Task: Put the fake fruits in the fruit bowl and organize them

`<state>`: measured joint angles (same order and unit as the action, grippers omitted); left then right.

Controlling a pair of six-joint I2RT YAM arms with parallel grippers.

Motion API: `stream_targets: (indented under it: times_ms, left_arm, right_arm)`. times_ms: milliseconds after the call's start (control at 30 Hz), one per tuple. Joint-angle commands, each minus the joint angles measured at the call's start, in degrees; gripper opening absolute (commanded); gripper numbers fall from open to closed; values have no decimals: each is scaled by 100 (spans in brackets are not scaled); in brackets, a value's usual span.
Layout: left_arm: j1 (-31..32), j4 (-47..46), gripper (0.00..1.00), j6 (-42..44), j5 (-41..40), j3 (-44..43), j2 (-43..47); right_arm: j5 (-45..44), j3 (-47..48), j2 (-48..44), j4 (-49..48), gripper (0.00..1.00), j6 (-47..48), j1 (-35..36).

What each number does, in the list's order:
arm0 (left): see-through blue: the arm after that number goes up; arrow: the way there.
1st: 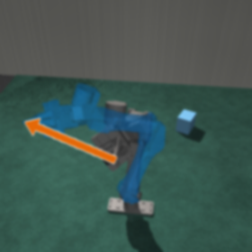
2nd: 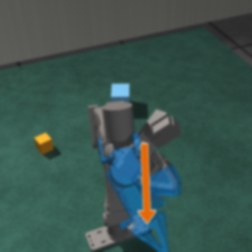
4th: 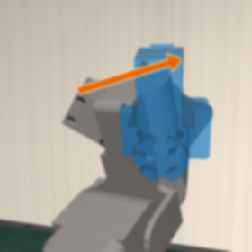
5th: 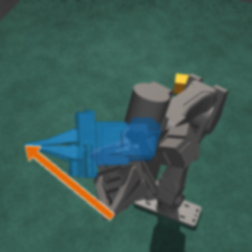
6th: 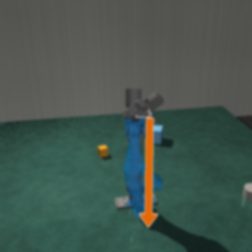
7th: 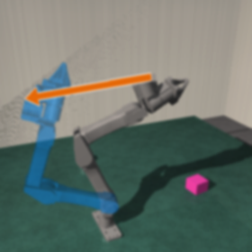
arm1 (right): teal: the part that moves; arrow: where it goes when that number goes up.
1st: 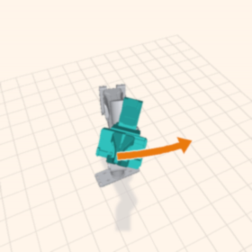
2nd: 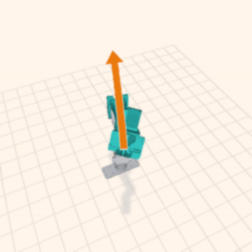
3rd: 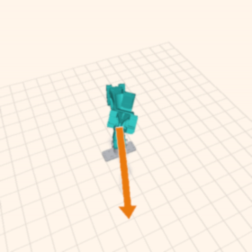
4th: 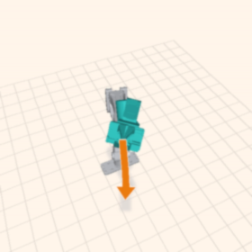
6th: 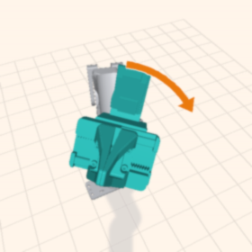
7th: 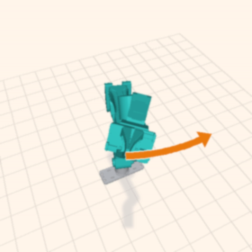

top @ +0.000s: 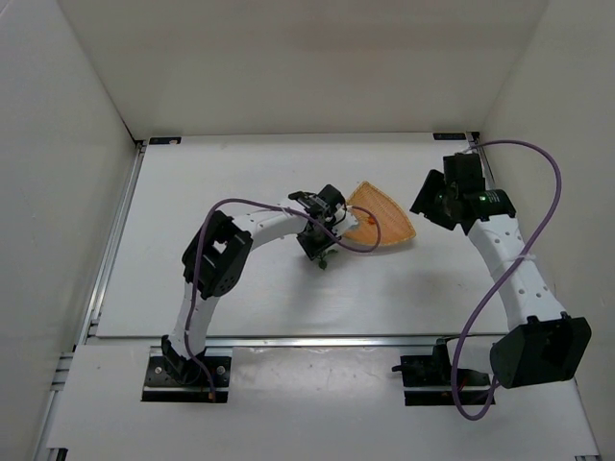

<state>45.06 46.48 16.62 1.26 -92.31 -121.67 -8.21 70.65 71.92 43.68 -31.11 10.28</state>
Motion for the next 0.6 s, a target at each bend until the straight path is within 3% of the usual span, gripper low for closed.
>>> stream_targets:
  times_ms: [0,200,233,300,567]
  left_arm:
    - [-163,-78,37,-80,348,108,248]
    - [-234,-78,32,-142,157,416,1064]
    - [-234,-78,24,-142,156,503,1188]
    - [-234,-78,19,-142,7,635,1512]
    - [-182,45,16,-80,-398,232,2086]
  right_arm:
    - [12,-78,-161,26,63,-9,-44]
    - [118,-332,-214,-43,63,-114,-44]
    - [118,-429,-274,-44,63,-114,-44]
    - [118,-499,-328,-97,63,-176,-44]
    - [118,-553,-433,-149,63,-176,-44]
